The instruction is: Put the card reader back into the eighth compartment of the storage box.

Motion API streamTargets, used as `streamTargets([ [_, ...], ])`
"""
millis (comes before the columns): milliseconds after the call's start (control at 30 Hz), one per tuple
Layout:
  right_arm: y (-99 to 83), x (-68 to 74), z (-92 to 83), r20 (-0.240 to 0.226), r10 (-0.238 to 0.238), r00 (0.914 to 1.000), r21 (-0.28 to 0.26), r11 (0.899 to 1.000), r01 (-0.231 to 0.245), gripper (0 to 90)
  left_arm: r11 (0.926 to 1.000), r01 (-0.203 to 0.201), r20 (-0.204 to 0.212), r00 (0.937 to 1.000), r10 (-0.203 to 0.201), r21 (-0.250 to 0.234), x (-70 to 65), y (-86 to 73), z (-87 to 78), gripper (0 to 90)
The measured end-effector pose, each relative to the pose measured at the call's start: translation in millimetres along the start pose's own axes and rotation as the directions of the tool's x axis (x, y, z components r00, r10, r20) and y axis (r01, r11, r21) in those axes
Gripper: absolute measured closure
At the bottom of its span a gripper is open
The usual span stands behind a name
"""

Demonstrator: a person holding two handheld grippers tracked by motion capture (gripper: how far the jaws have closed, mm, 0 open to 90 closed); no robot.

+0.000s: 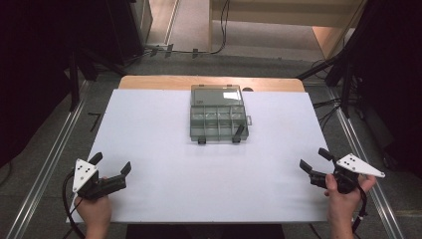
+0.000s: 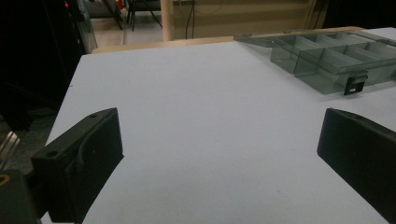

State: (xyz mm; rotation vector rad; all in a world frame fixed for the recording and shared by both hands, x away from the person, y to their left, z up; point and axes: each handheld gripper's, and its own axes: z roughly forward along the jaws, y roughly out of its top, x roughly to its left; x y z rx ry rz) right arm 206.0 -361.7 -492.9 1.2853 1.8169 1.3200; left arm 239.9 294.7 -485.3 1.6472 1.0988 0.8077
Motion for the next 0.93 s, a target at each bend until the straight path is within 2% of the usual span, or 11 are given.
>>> streamTargets([
  [133,-7.4,-5.5,-4.3,0.007,0.024,0.9997,-0.004,1.000,-0.024,12.1,1.0000,-0.003,0.004,1.0000,0.003,-0.003,-0.1,0.0,-0.4,0.4],
  [233,-12.6,-11.2,-8.7,0.020,0.028,0.9994,0.000,1.000,-0.028,12.1,0.9998,-0.009,0.027,0.9996,0.010,-0.019,-0.6,-0.2,-2.1,0.4],
  [267,-15.7,-15.8,-11.2,0.017,0.055,0.9983,-0.013,0.998,-0.055,12.1,0.9996,-0.015,0.033,0.9993,0.016,-0.022,-0.8,-0.1,-2.3,0.3],
  [333,-16.8,-17.4,-11.9,0.013,0.062,0.9980,-0.015,0.998,-0.061,12.1,0.9996,-0.014,0.031,0.9994,0.014,-0.023,-0.9,-0.2,-2.1,0.3],
  [600,-29.0,-26.0,-3.8,-0.002,0.084,0.9964,-0.009,0.996,-0.084,12.1,0.9998,0.012,0.037,0.9992,-0.011,-0.018,3.0,-2.7,-2.9,0.3],
  [633,-29.0,-26.0,-3.8,-0.002,0.084,0.9964,-0.009,0.996,-0.084,12.1,0.9997,0.015,0.032,0.9994,-0.014,-0.021,3.3,-3.1,-3.6,0.3],
  [667,-28.1,-23.9,-1.0,-0.004,0.055,0.9985,-0.004,0.998,-0.055,12.1,0.9996,0.014,0.025,0.9996,-0.014,-0.023,3.6,-3.7,-4.8,0.3],
  [767,-28.5,-22.2,1.8,-0.013,0.040,0.9991,0.004,0.999,-0.039,12.1,0.9996,0.022,0.019,0.9996,-0.022,-0.019,4.0,-4.8,-6.0,0.4],
  [833,-28.7,-21.5,3.7,-0.016,0.038,0.9991,0.007,0.999,-0.038,12.1,0.9993,0.022,-0.007,0.9997,-0.022,-0.029,4.8,-5.4,-8.5,0.3],
  [867,-29.2,-22.3,2.8,-0.024,0.042,0.9988,-0.001,0.999,-0.042,12.1,0.9975,0.051,-0.006,0.9987,-0.051,-0.050,6.7,-6.0,-9.3,0.4],
  [933,-29.4,-22.7,2.3,-0.026,0.048,0.9985,-0.006,0.999,-0.048,12.1,0.9965,0.060,-0.008,0.9982,-0.060,-0.059,7.7,-6.3,-9.7,0.3],
])
